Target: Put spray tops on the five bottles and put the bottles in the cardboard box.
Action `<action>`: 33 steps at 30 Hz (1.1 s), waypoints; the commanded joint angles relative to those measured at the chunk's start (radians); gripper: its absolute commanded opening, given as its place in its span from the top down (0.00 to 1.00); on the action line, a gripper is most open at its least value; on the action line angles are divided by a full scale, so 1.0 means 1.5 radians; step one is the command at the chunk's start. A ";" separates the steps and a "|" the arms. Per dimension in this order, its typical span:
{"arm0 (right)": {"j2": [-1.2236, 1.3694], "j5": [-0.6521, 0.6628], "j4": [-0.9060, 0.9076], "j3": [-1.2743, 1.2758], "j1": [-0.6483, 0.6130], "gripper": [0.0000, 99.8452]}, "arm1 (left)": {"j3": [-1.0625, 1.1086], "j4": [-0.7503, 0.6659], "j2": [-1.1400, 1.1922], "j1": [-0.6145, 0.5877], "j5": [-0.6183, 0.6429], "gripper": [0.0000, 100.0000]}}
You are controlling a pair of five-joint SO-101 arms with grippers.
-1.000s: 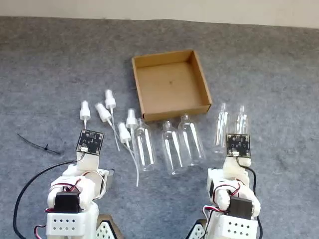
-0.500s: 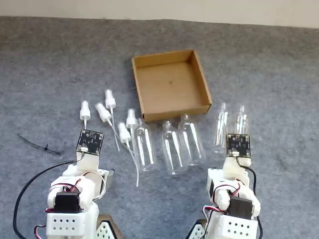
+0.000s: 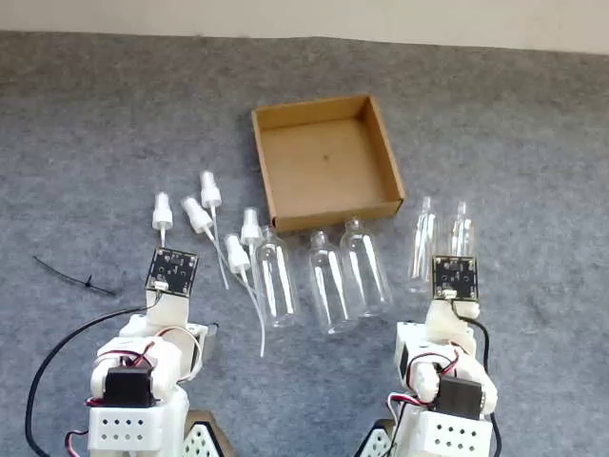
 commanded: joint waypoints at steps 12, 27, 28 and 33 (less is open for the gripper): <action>-0.009 0.006 0.004 0.104 0.007 0.94 | 0.013 0.006 -0.006 0.009 -0.004 0.78; -0.009 0.003 0.001 0.104 -0.024 0.94 | 0.013 0.006 -0.006 0.009 -0.004 0.78; -0.009 0.003 0.001 0.104 -0.024 0.94 | 0.013 0.006 -0.006 0.009 -0.004 0.78; -0.010 0.006 -0.002 0.104 -0.021 0.94 | 0.013 0.006 -0.006 0.009 -0.004 0.78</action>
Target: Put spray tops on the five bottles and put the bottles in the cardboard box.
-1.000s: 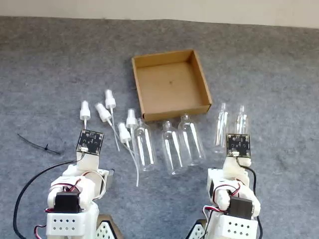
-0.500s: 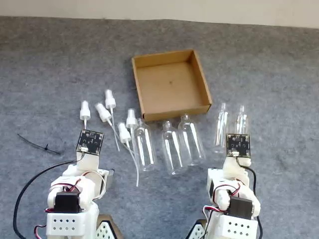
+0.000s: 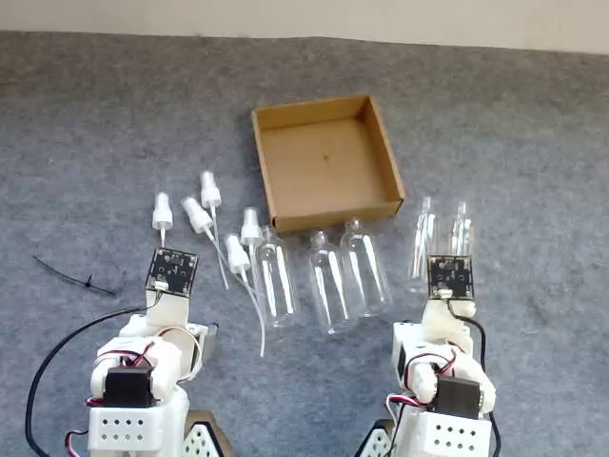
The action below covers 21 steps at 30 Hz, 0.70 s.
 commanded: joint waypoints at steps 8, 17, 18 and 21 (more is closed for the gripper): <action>-0.009 0.006 0.005 0.104 -0.005 0.94 | 0.013 0.006 -0.006 0.009 -0.004 0.78; -0.009 0.006 0.004 0.104 -0.005 0.94 | 0.013 0.006 -0.006 0.009 -0.004 0.78; -0.009 0.006 0.004 0.104 -0.005 0.94 | 0.013 0.006 -0.006 0.009 -0.004 0.78; -0.010 0.006 0.004 0.104 -0.002 0.94 | 0.013 0.004 -0.005 0.008 -0.004 0.78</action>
